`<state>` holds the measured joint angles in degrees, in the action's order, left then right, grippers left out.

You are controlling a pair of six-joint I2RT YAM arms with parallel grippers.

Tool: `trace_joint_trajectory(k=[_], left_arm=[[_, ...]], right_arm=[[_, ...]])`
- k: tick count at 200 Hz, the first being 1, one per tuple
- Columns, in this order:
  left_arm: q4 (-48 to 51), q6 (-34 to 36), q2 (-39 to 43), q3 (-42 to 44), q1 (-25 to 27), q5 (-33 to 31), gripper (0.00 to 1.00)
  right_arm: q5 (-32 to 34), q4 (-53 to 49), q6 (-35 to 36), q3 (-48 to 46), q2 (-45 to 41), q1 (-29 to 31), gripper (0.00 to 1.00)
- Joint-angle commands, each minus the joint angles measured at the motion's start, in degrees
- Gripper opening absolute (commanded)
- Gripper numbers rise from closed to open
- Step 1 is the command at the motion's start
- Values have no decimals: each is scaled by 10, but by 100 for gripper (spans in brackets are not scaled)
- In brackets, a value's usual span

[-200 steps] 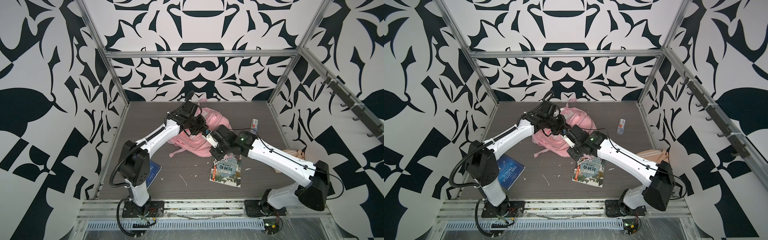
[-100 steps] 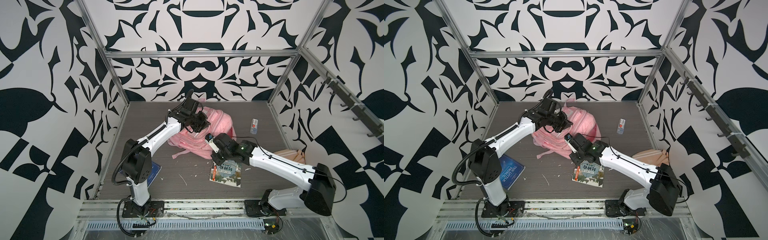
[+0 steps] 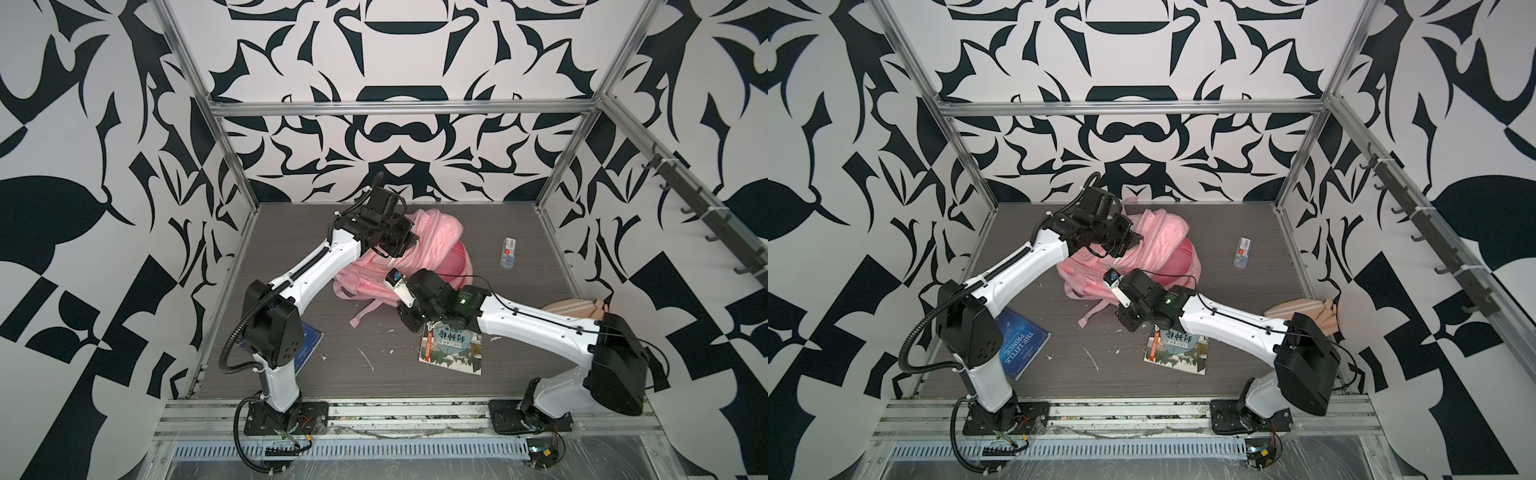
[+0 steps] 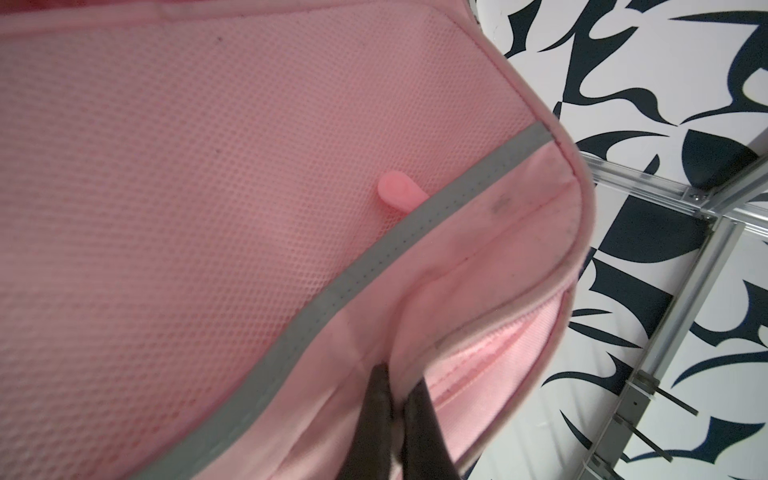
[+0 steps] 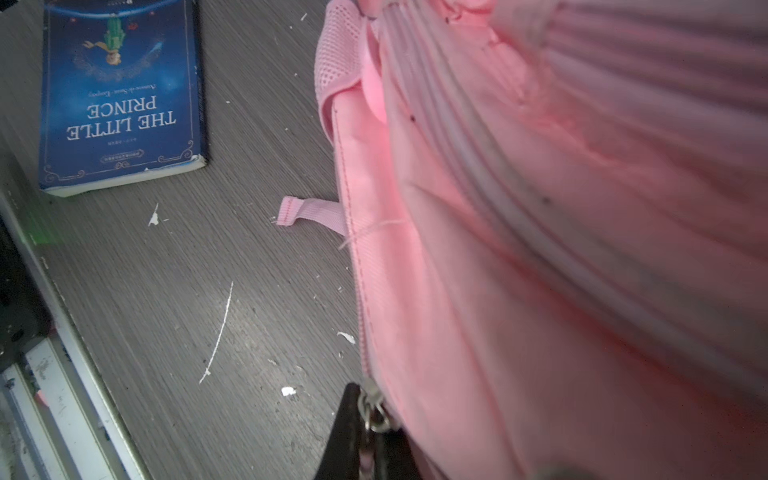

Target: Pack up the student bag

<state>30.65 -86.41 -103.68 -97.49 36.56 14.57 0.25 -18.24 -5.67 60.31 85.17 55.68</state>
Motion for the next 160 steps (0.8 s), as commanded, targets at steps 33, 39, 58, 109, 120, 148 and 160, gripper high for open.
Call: trace_joint_trajectory(k=[33,39,58,109,120,148,160], left_arm=[[-58,-70,-6,-19,7,-17,0],[-64,-73,-6,-16,6,-16,0],[-79,-80,-1,-3,6,-17,0],[-118,-1,17,77,-16,21,0],[-116,40,17,95,-18,36,0],[-116,133,18,151,-21,51,0],[-147,148,7,169,-29,83,0]], right_arm=[[-7,118,-29,14,8,29,2],[-5,142,-44,4,7,29,3],[-26,150,-52,9,21,28,9],[-30,64,-24,14,-53,28,57],[-29,20,-9,19,-80,28,66],[-15,-88,12,9,-167,13,69],[-23,-133,20,-5,-201,-8,68]])
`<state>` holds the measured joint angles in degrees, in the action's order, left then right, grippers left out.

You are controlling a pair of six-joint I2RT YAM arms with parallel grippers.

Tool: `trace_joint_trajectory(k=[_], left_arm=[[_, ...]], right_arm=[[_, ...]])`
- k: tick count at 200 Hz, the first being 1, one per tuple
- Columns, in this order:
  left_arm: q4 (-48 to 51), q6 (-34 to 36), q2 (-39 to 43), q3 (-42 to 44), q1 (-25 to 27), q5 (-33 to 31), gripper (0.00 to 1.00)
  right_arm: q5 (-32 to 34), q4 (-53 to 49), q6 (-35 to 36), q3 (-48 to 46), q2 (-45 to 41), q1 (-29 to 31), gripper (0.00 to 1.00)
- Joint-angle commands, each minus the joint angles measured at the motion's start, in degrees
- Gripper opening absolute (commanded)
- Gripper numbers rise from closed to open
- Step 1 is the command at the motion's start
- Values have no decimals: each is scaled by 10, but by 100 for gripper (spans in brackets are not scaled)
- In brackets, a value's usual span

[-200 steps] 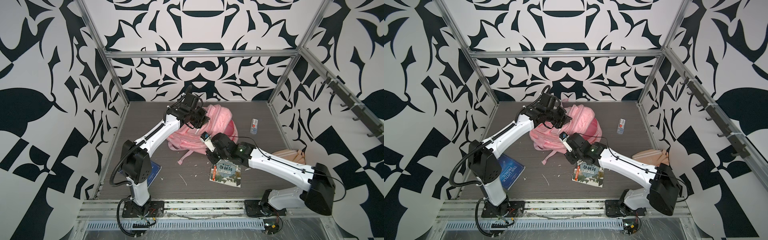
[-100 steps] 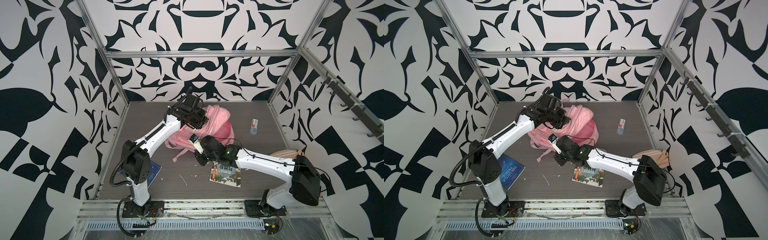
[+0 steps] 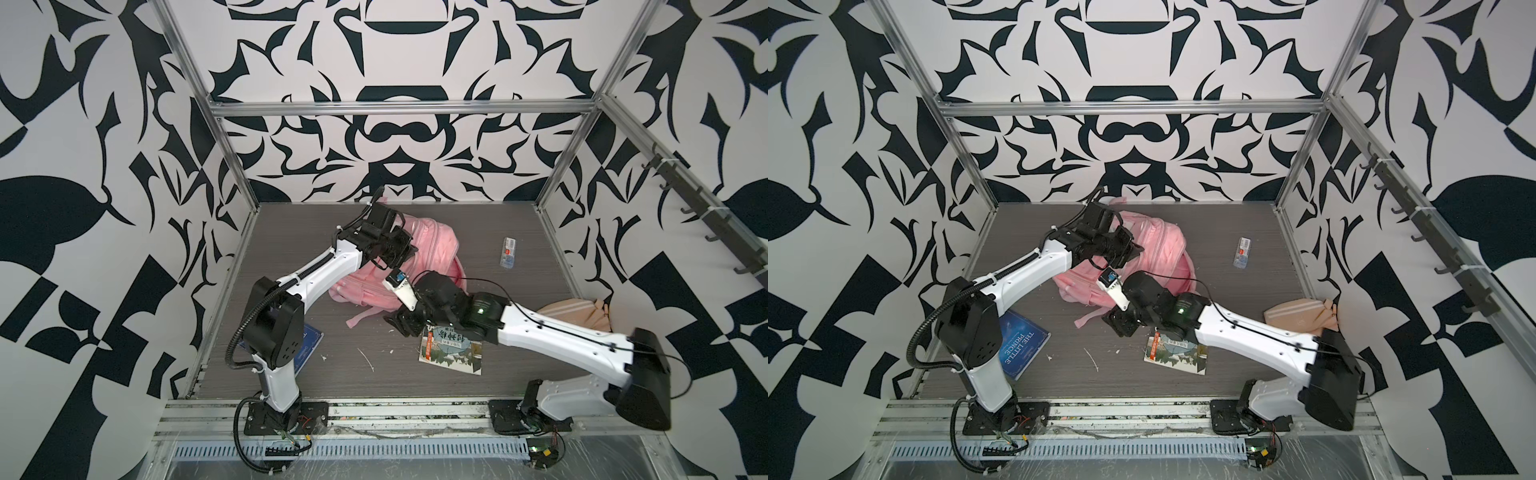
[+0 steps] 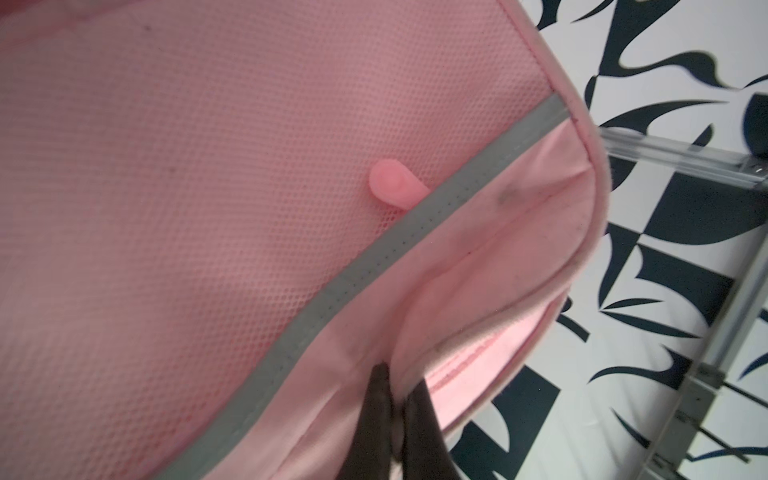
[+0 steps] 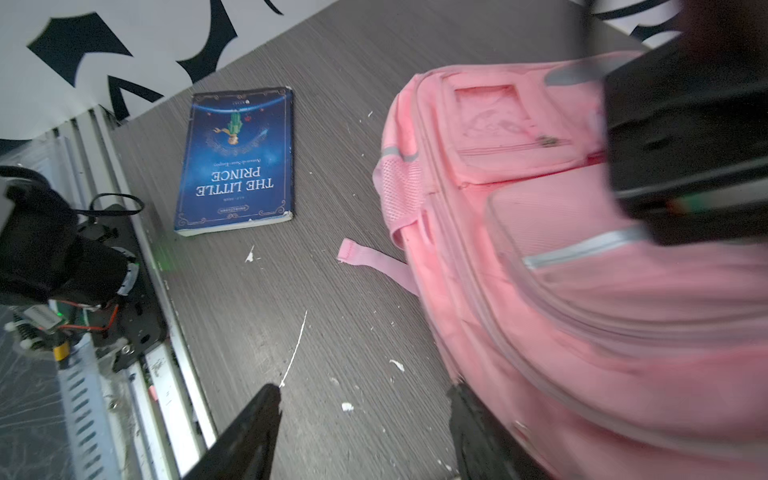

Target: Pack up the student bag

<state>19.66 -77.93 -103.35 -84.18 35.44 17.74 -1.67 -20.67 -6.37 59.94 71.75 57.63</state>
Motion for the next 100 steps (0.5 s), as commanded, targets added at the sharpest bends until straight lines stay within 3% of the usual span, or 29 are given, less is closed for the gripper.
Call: trace_joint_trajectory(k=[1,31,52,74,100], left_arm=[[-37,66,3,36,-18,54,0],[-3,146,-37,-19,-25,105,0],[39,166,-37,-53,-25,96,0],[50,136,-23,-61,-26,79,0],[6,57,10,-51,-26,45,0]], right_arm=[[-4,-111,28,-2,-69,-29,68],[-50,-168,49,-41,-116,-103,69],[-65,-159,63,-52,-99,-124,68],[-74,-122,52,-61,-73,-125,63],[-85,-54,-12,-85,-67,-125,57]])
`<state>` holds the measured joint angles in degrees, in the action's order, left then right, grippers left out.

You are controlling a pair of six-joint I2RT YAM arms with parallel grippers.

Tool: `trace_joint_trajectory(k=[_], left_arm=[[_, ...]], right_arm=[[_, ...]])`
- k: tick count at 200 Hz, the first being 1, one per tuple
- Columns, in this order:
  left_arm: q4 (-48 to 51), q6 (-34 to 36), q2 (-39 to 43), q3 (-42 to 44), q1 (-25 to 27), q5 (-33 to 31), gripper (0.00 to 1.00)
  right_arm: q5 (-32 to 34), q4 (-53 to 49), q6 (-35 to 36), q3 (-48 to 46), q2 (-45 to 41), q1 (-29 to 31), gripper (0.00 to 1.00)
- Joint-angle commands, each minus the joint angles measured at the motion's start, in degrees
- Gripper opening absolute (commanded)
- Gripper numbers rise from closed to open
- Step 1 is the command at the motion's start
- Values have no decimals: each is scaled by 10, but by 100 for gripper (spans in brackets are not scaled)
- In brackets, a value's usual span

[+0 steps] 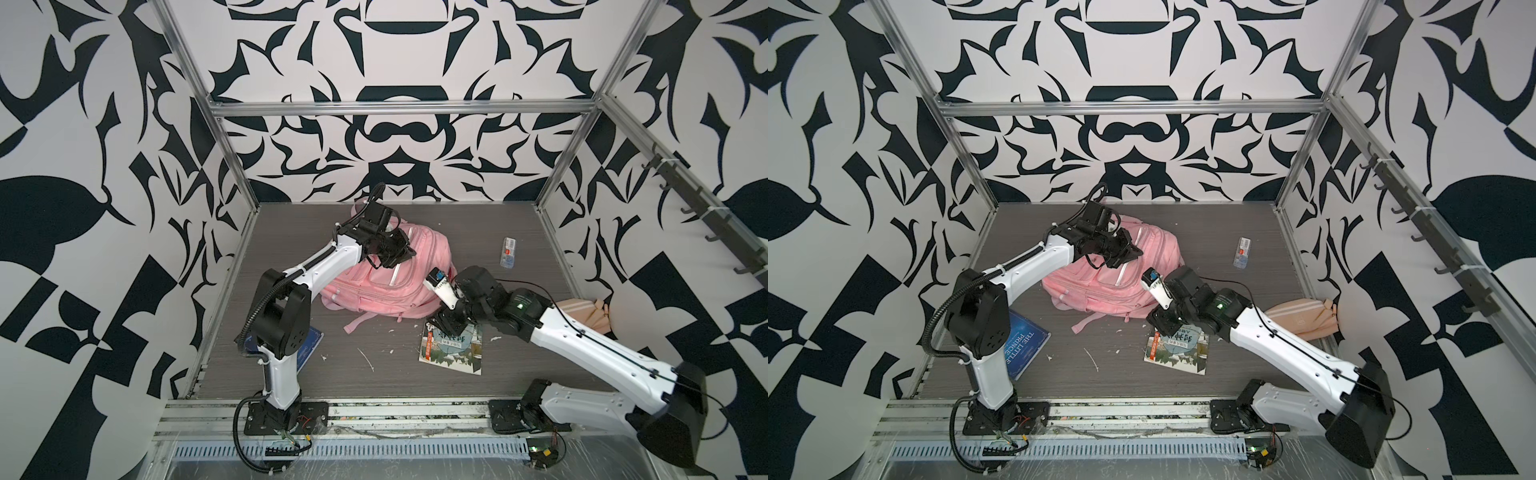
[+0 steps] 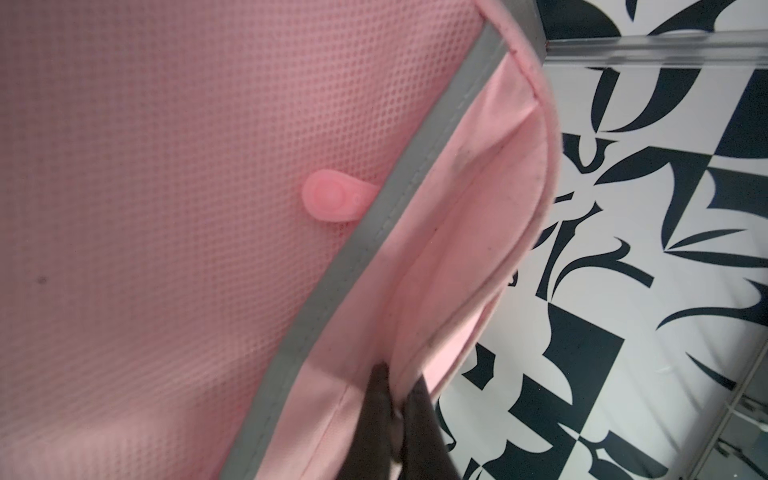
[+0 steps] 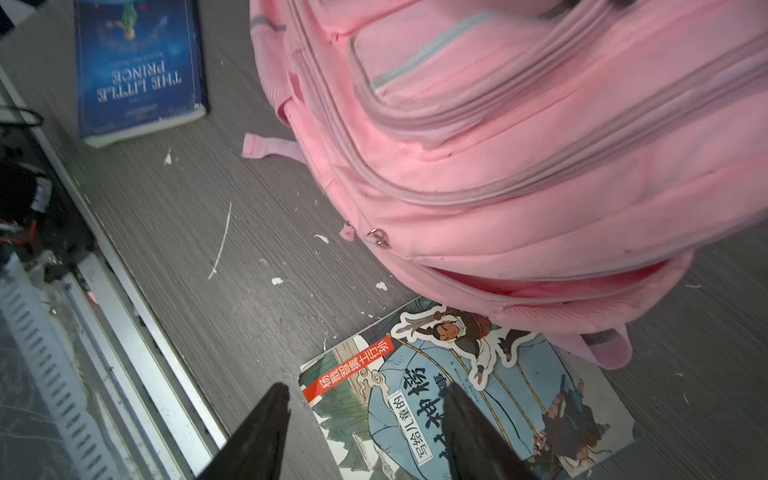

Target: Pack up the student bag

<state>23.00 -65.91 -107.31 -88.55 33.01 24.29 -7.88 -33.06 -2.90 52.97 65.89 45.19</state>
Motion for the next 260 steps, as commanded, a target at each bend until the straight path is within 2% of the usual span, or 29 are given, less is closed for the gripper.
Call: trace_joint_trajectory(k=[1,11,43,83,124,140,163,188,220,260], left_arm=[[-30,-66,51,-7,-2,-22,0],[-42,-92,61,-11,-2,-36,0],[-22,-125,53,-69,-2,-45,0],[-26,-188,42,-70,7,-58,0],[-2,-210,20,-107,18,-56,0],[-4,-223,19,-110,20,-55,0],[-3,-234,13,-125,26,-51,0],[-1,-244,3,-141,31,-48,0],[-1,-252,-7,-157,36,-41,0],[-13,-264,-13,-167,42,-32,0]], right_arm=[[-23,73,-50,-18,-9,0,57],[-17,104,-80,-40,-19,-1,59],[-2,209,-179,-119,-58,-5,72],[6,258,-181,-167,-55,-26,73],[-6,312,-216,-228,-87,-108,71],[-14,315,-207,-238,-90,-133,71],[-67,349,-171,-237,-80,-143,66],[-105,298,-102,-201,-57,-143,64],[-93,292,-82,-205,-54,-166,64],[-73,344,-103,-212,-35,-189,60]])
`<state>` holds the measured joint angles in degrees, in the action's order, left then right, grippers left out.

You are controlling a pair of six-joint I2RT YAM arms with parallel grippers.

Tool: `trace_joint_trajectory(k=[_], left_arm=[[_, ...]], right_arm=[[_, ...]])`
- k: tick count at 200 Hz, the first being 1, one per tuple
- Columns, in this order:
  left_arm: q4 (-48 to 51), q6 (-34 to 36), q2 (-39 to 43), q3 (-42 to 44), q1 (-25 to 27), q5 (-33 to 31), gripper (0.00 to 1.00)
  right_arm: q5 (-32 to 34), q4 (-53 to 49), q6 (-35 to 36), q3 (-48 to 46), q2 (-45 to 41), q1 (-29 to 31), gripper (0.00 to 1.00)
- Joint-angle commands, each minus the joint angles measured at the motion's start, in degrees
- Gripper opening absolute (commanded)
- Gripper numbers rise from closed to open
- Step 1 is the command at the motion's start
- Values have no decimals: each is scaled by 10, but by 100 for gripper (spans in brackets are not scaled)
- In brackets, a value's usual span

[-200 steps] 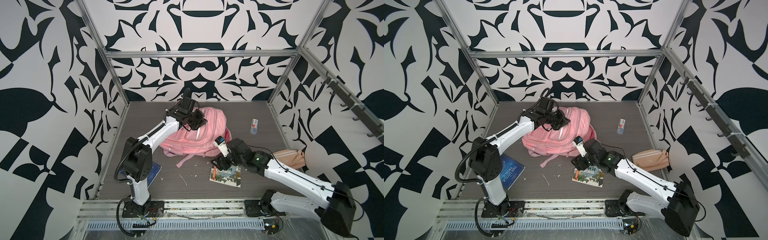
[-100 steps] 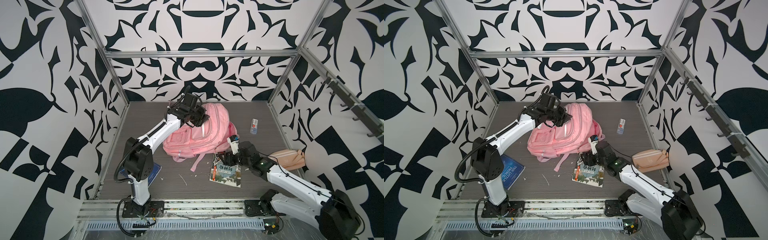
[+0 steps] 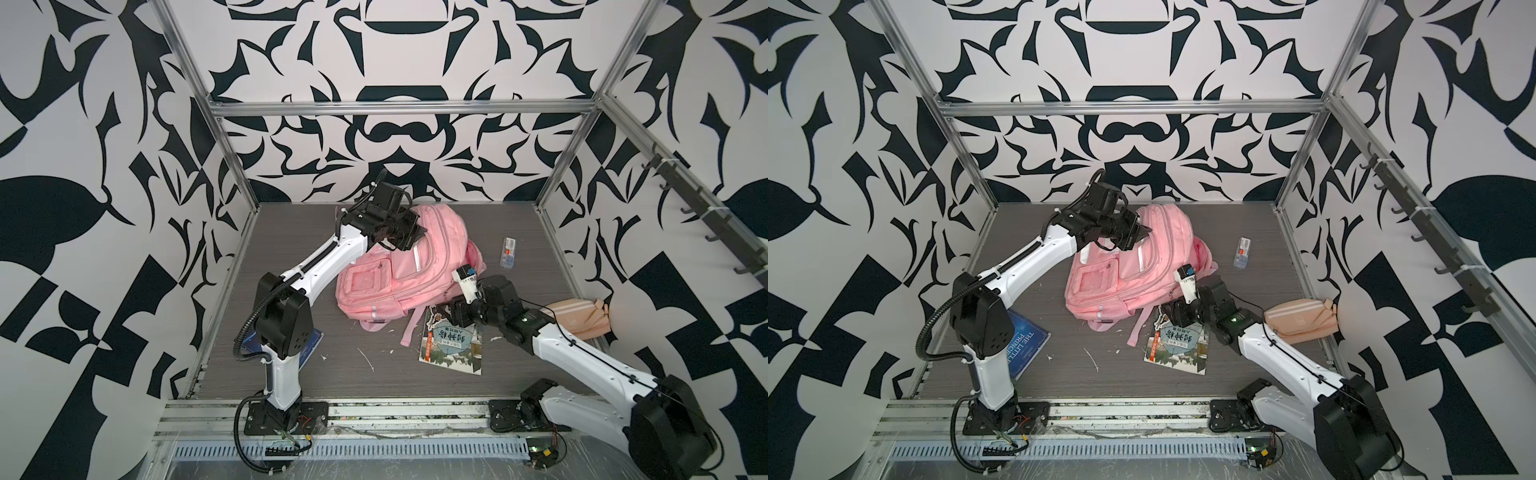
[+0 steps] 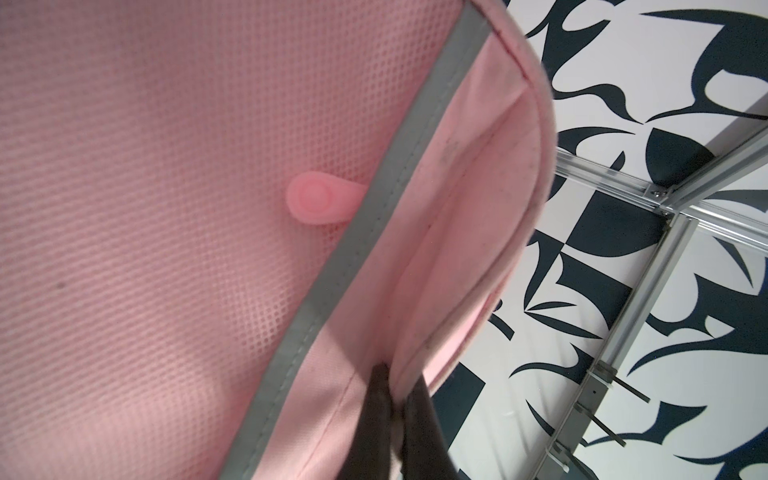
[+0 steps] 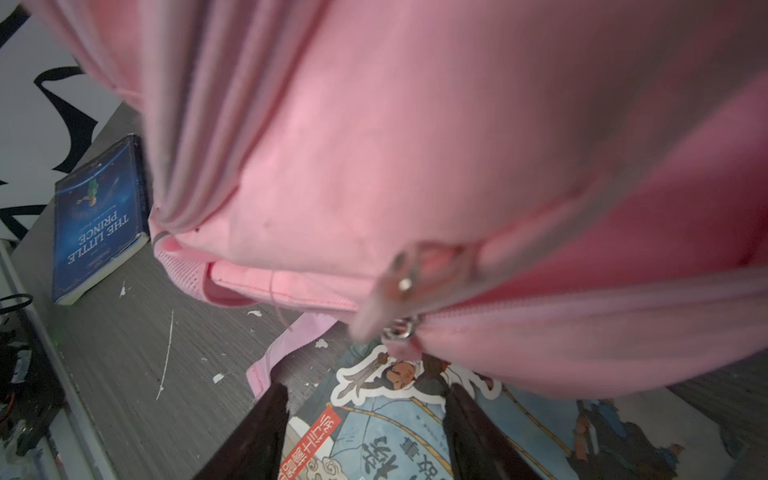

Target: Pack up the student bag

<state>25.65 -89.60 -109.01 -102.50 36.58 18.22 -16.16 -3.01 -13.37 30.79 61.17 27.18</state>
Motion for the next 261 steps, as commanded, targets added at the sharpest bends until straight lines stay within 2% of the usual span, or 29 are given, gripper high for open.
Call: trace_joint_trajectory(k=[1,56,126,191,229,261], left_arm=[[-40,-27,3,-27,6,29,0],[-67,-42,4,-19,15,32,0],[-82,-56,5,-12,21,32,0],[-97,-73,-7,-10,22,40,0],[-86,-72,-16,-28,22,44,0],[-80,-72,-21,-36,22,45,0]], right_arm=[[10,44,2,10,13,-9,60],[-21,42,35,37,61,-38,53],[-38,54,48,37,87,-54,31],[-61,90,38,39,132,-54,29],[-58,103,37,43,147,-54,21],[-54,108,40,39,152,-54,17]])
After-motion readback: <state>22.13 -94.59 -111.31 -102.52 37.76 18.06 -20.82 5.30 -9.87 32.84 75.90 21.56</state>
